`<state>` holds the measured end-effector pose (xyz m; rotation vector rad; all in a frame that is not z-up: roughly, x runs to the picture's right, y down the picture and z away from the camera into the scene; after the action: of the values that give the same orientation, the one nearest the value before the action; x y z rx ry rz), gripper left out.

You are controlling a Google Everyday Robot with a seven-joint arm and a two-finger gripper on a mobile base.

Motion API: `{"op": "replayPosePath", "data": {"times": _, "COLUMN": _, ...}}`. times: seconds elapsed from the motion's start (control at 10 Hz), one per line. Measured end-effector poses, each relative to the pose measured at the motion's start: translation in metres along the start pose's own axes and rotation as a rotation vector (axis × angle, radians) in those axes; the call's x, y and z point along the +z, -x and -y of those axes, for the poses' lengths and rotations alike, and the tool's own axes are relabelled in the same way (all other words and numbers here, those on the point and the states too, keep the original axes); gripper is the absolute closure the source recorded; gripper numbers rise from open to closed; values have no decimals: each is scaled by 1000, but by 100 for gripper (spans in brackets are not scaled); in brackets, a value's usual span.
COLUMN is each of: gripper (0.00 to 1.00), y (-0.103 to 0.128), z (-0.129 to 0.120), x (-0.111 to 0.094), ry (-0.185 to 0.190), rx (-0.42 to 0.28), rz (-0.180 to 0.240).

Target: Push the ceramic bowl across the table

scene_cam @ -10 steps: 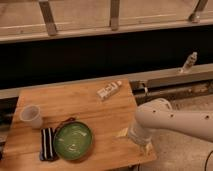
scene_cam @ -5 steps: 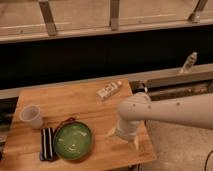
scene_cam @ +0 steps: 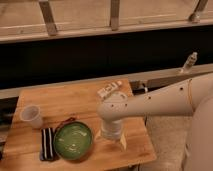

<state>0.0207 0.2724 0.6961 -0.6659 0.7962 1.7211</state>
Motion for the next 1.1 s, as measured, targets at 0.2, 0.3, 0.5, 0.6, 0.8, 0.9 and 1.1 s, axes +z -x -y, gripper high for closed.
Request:
{"op": "replayPosePath", "data": {"times": 0.2, "gripper": 20, "y": -1, "z": -4, "x": 6, "ry": -15, "rx": -6, "rz": -20}}
{"op": "replayPosePath", "data": {"times": 0.3, "gripper": 20, "y": 1, "z": -8, "x": 17, "ry": -32, "rx": -16, "rz": -39}}
{"op": "replayPosePath", "data": {"times": 0.5, "gripper": 20, "y": 7, "z": -9, "x": 37, "ry": -63, "rx": -10, "rz": -72}}
{"op": "replayPosePath", "data": {"times": 0.6, "gripper": 20, "y": 11, "z": -8, "x": 47, "ry": -80, "rx": -3, "rz": -88}}
{"op": "replayPosePath", "data": {"times": 0.8, "gripper": 20, "y": 15, "z": -7, "x": 65, "ry": -103, "rx": 12, "rz": -117}}
{"op": "replayPosePath", "data": {"times": 0.9, "gripper": 20, "y": 17, "z": -8, "x": 75, "ry": -102, "rx": 10, "rz": -151}}
{"op": "replayPosePath", "data": {"times": 1.1, "gripper": 20, "y": 16, "z": -15, "x": 86, "ry": -47, "rx": -12, "rz": -226}}
